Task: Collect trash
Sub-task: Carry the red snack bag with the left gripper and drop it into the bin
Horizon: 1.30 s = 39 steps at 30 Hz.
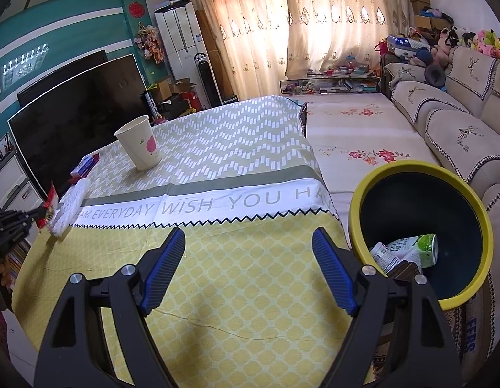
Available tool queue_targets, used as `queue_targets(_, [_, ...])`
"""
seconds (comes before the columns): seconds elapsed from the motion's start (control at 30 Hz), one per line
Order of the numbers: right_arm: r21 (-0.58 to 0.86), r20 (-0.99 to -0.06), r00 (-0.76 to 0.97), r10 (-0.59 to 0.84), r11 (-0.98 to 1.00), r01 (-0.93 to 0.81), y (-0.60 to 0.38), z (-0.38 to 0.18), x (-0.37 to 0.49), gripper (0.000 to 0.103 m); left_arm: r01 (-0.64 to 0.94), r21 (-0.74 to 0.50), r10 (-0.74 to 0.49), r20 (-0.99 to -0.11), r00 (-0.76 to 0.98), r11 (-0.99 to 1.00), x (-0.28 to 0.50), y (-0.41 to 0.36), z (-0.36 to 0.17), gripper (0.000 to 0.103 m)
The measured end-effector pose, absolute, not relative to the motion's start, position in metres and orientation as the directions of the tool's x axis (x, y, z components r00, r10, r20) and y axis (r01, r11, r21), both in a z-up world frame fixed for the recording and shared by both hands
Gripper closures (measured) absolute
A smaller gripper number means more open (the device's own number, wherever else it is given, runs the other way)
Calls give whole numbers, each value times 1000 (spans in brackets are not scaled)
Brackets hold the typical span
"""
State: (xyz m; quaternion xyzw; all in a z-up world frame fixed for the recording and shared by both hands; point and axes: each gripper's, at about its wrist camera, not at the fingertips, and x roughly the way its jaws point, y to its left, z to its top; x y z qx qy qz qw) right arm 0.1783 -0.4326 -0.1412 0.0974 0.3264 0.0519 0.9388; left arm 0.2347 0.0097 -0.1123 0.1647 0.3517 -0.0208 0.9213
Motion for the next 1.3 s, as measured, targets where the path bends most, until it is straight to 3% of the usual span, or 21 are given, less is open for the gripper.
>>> queue_targets(0.2, [206,-589,794,152,978,-35,-432,-138,175,27,164,279,44,-612,790,946,223,-7,-82,99])
queue_targets(0.57, [149,-484,875,13,987,68,-487,-90,123,27,369,238,-178,-569,803,898,217,-108,-41,100])
queue_targets(1.0, [116,-491,834,-250,931,347,-588,-96,56,27,761,128,-529,-647,550,636,230,-347,-54,99])
queue_targets(1.23, [149,-502,822,-268,910,388,-614,-107,46,26,838,119,-543,-711,446,532,242,-463,-92,98])
queue_targets(1.3, [155,-504,820,-271,906,395,-619,-109,45,26,843,111,-534,-729,429,526,247,-481,-104,93])
